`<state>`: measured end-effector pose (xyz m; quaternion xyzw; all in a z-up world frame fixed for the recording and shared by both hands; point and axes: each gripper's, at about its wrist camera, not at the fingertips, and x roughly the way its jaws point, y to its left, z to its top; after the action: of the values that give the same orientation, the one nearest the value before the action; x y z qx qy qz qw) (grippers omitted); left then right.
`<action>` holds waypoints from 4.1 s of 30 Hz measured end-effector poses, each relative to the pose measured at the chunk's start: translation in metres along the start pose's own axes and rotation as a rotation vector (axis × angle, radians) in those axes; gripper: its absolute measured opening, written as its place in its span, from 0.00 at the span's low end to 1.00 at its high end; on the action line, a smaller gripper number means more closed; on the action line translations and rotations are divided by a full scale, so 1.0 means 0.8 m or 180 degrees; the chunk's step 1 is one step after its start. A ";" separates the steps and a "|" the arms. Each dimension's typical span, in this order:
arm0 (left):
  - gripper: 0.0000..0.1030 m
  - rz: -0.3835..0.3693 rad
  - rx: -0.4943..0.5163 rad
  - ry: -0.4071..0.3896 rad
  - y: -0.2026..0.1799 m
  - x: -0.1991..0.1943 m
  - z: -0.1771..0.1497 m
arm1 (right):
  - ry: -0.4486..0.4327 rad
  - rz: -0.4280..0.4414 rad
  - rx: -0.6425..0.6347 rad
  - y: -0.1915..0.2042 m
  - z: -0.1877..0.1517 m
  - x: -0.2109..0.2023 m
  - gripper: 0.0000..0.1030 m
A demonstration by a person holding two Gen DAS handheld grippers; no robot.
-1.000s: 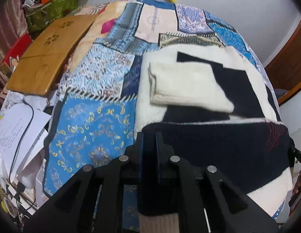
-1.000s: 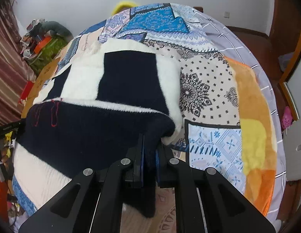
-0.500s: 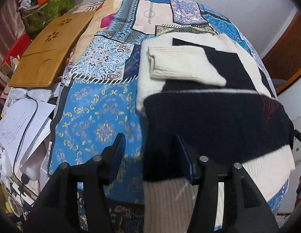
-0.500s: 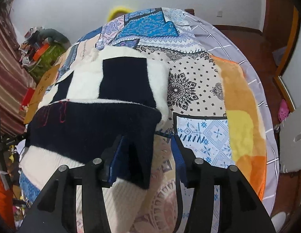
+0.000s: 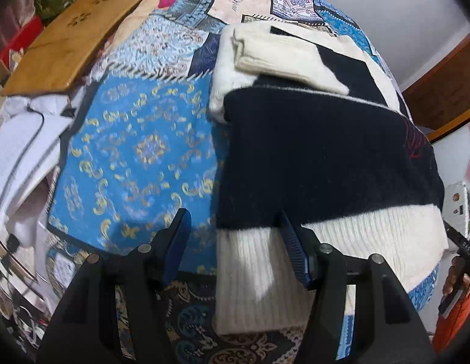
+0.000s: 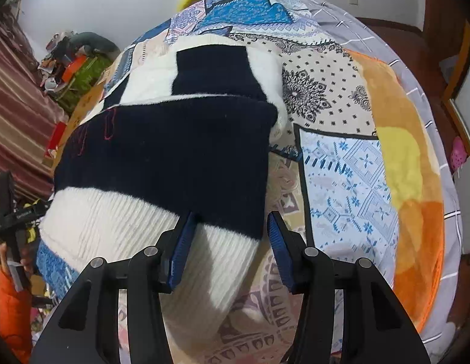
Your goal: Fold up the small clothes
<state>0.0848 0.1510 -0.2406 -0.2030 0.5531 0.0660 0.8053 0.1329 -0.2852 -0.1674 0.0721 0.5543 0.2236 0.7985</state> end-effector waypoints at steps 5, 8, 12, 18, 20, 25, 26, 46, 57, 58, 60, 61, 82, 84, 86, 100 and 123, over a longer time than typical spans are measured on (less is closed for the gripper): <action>0.58 -0.0199 -0.0217 0.0019 0.011 -0.001 -0.007 | -0.0002 0.0085 -0.0037 0.007 -0.004 -0.002 0.33; 0.56 -0.0221 -0.0190 0.0003 0.008 -0.004 -0.011 | -0.0014 0.0160 -0.0026 0.010 -0.004 -0.001 0.23; 0.38 -0.0307 -0.0140 -0.0005 0.000 -0.009 -0.013 | -0.0072 0.0140 -0.0072 0.016 -0.003 -0.002 0.13; 0.11 -0.0236 0.0035 -0.0112 -0.020 -0.022 -0.008 | -0.0206 0.0156 -0.0181 0.025 0.011 -0.013 0.08; 0.10 -0.0194 0.0091 -0.0195 -0.026 -0.029 -0.003 | -0.0279 0.0165 -0.0229 0.029 0.018 -0.018 0.08; 0.08 -0.0217 0.0168 -0.0423 -0.037 -0.056 0.022 | -0.0410 0.0195 -0.0339 0.040 0.039 -0.030 0.07; 0.08 -0.0219 0.0186 -0.0488 -0.040 -0.064 0.029 | -0.0440 0.0198 -0.0373 0.044 0.045 -0.032 0.07; 0.08 -0.0077 0.0465 -0.1091 -0.078 -0.086 0.164 | -0.0802 0.0040 -0.0455 0.048 0.163 -0.028 0.07; 0.08 0.0126 0.0345 -0.0952 -0.062 -0.025 0.238 | -0.0725 -0.0133 -0.0380 0.036 0.234 0.030 0.07; 0.08 0.0149 0.0332 -0.0934 -0.059 -0.017 0.245 | -0.0708 -0.0145 -0.0367 0.034 0.239 0.036 0.07; 0.08 0.0211 0.0308 -0.0899 -0.055 -0.002 0.257 | -0.0661 -0.0173 -0.0330 0.029 0.250 0.051 0.07; 0.08 0.0227 0.0298 -0.0884 -0.053 0.004 0.260 | -0.0644 -0.0177 -0.0312 0.026 0.254 0.056 0.07; 0.11 0.0464 0.0252 -0.0746 -0.027 0.026 0.271 | -0.0534 -0.0108 -0.0159 0.009 0.272 0.063 0.15; 0.16 0.0474 0.0266 -0.0764 -0.028 0.019 0.269 | -0.0629 -0.0177 -0.0131 0.007 0.275 0.051 0.20; 0.19 0.0471 0.0278 -0.0778 -0.030 0.014 0.267 | -0.0731 -0.0285 -0.0098 0.002 0.279 0.037 0.21; 0.55 0.0486 0.0426 -0.0689 -0.043 0.027 0.271 | -0.0633 -0.0332 -0.0208 -0.012 0.274 0.040 0.41; 0.29 0.0199 0.0604 -0.0305 -0.077 0.115 0.308 | 0.0069 -0.0212 -0.0113 -0.027 0.304 0.149 0.36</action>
<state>0.3532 0.1828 -0.2339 -0.1051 0.5237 0.0479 0.8440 0.3959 -0.2200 -0.1860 0.0370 0.5610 0.2075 0.8005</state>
